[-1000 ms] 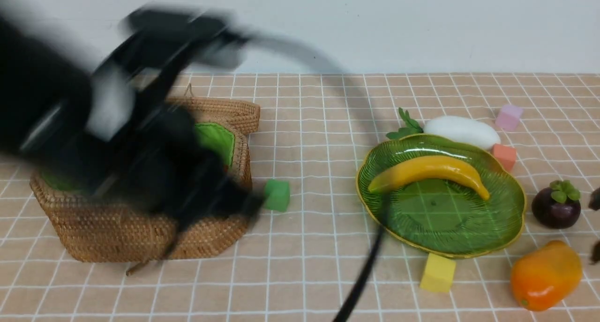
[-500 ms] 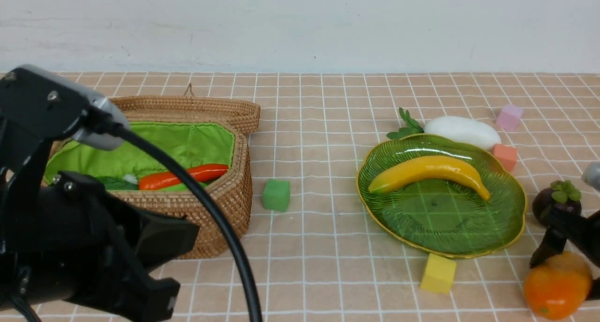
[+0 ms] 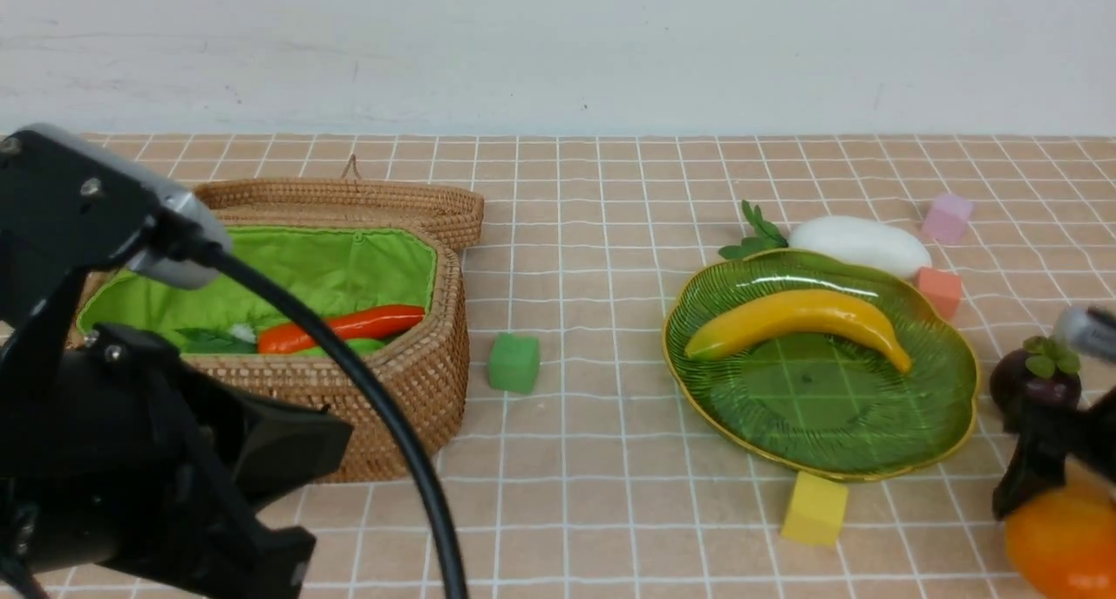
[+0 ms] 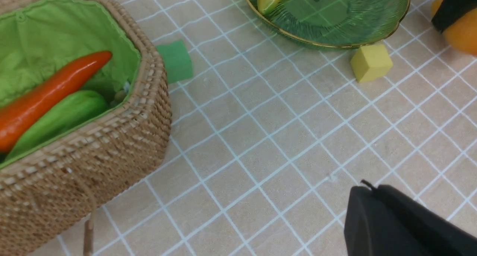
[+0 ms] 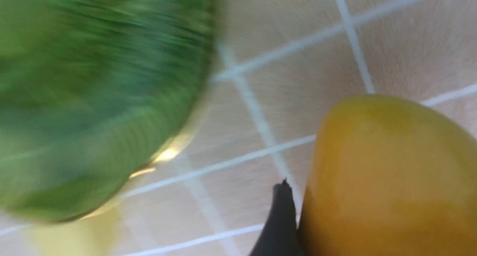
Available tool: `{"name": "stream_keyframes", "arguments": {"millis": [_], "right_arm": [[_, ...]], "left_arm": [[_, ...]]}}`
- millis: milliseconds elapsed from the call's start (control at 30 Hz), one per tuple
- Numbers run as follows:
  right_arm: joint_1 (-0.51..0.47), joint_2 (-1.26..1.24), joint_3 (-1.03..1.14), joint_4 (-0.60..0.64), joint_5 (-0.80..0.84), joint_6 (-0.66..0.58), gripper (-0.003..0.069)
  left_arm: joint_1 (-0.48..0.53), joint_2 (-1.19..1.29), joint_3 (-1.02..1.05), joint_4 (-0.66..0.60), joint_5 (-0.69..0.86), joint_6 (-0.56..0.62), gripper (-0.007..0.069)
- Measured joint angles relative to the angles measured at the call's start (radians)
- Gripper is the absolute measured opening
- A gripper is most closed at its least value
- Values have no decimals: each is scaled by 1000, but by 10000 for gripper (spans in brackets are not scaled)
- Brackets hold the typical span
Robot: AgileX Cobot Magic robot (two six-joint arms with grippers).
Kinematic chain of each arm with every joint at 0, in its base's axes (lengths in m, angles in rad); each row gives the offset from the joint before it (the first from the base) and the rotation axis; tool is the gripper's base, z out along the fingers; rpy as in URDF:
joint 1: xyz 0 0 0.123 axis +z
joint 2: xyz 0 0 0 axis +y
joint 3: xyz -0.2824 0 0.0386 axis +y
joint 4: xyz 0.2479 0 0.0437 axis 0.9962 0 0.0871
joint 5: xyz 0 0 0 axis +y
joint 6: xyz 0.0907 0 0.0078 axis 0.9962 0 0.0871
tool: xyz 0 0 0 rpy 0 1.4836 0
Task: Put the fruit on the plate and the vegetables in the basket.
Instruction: Use the right arm to grab a mango and put it into the right plate, then use the right arm to grab a mangosteen and put it into the right plate
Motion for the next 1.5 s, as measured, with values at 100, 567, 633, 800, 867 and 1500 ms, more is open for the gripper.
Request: {"name": "stream_keyframes", "arguments": {"millis": [100,567,633,800,867,1500], "right_arm": [[68,-54,-93,48,-11,-42,565],[298,232,-302,79,-305,-232,651],[295,223,-334,44,-250,-228,676],[261,125,-412,-96,-112,-135,636],[231,89,-423,-175,-60,-64,598],[13,335,-381,-297,-113,161,668]], "left_arm": [[0,-28,0,9,-16,0,-13],[0,-49,0,14,-23,0,-13],[0,-49,0,14,-23,0,-13],[0,-49,0,14,-32,0,-13],[0,-49,0,14,-32,0,-13],[0,-49,0,21,-45,0,-13]]}}
